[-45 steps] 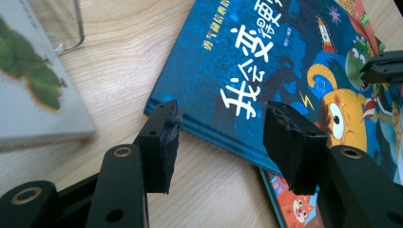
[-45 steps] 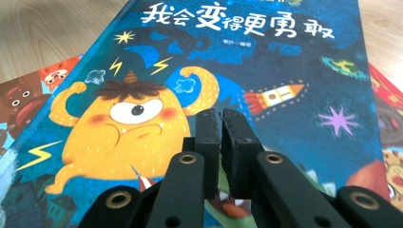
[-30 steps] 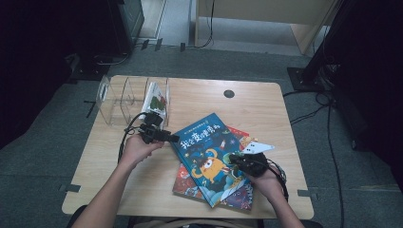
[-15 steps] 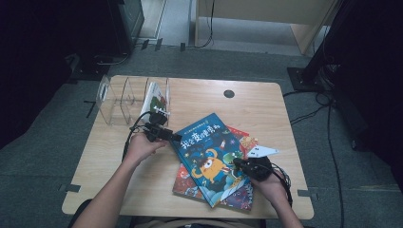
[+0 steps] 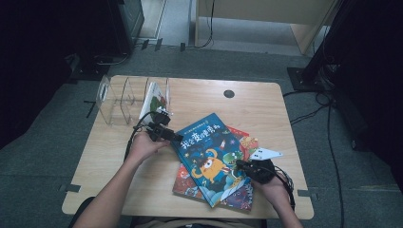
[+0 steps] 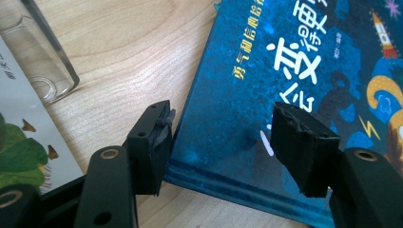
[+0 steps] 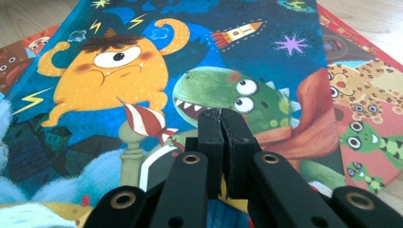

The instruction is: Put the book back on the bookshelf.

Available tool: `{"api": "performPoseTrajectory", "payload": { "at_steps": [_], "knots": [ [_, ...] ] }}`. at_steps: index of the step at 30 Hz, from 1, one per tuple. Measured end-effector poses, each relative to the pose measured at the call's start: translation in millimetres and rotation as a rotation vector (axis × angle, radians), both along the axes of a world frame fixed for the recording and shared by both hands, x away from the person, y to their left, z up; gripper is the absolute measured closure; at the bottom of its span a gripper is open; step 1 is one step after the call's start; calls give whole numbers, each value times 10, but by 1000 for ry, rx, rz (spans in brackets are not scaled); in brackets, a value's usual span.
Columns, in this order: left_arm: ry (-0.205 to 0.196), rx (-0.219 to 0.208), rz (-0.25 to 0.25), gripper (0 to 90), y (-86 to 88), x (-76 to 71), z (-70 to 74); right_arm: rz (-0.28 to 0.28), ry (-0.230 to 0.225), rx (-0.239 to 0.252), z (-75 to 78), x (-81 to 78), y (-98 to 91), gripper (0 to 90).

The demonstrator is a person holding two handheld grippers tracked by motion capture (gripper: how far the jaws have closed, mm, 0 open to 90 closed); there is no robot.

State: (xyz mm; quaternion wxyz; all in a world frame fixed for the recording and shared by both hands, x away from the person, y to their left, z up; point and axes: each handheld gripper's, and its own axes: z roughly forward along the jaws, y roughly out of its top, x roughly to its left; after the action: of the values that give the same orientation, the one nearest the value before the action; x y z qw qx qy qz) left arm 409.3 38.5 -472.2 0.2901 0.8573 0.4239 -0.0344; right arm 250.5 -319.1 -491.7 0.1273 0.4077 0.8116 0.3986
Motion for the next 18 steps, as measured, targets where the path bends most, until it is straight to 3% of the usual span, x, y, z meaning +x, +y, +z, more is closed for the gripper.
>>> {"api": "performPoseTrajectory", "payload": {
  "at_steps": [4,8,15,18],
  "knots": [
    [-7,18,-3,402,-19,-19,4,-5,-5,4,-13,-13,-20,900],
    [16,27,-14,413,-17,-39,9,-7,-11,-8,-12,-16,-29,900],
    [42,-11,6,422,44,-116,1,-21,-8,-7,-13,5,-58,900],
    [50,-8,6,423,60,-169,6,-21,-12,-15,-12,19,-65,900]
  ]
}}
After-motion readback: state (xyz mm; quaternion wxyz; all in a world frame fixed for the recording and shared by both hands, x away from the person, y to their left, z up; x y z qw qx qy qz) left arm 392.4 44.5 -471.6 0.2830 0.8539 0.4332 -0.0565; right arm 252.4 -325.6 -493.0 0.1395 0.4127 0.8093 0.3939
